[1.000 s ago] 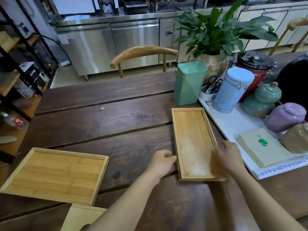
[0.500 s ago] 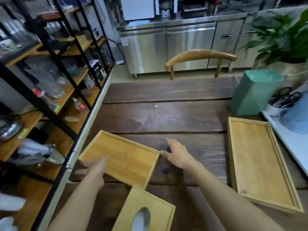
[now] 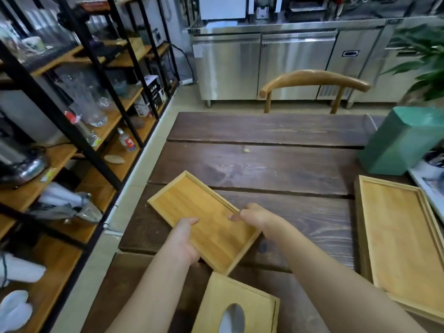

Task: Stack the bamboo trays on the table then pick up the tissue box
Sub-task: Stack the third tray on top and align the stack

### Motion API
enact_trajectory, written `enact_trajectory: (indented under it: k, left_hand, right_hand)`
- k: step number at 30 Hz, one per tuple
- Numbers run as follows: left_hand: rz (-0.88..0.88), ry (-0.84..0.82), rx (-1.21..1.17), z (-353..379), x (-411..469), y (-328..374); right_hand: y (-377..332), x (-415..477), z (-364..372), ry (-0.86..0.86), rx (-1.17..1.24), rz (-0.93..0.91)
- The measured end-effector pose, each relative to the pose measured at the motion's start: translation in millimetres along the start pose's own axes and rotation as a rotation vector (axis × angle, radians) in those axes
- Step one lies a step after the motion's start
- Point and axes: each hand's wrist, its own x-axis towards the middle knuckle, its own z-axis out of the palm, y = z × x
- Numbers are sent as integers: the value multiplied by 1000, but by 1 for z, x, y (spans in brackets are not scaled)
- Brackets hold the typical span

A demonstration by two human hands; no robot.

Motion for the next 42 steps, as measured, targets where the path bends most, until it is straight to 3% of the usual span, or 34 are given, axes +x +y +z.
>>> enact_trajectory:
  k: [5,8,15,18,20,24,29,34,42]
  left_hand:
    - [-10,7,114,-13,7,-4]
    - [59,15,145,-14,6,-7]
    - [599,3,433,51,-3,-15]
    - [854,-64,592,106,-12,-50]
    - [922,-142,677,142,-18,-86]
    - [885,-321,763,196,-24,-152]
    - [783,-355,942,232,-23,-210]
    - [778,-329,1052,245,-20,-227]
    - [805,-325,1025,246,0,-224]
  right_hand:
    - [-6,0,13,13,-28,17]
    - [-7,-7,15,201,-176,-132]
    - [23,-55,-50,579,42,-352]
    - [64,-84,-91,803,-27,-330]
    - [102,-104,-116,909,-11,-297]
    - [171,-139,-160,1027,-45,-172]
    - [229,-160,-174,1073,64,25]
    - [250,-158,-174,1071,124,19]
    - [248,-141,-172,1061,26,21]
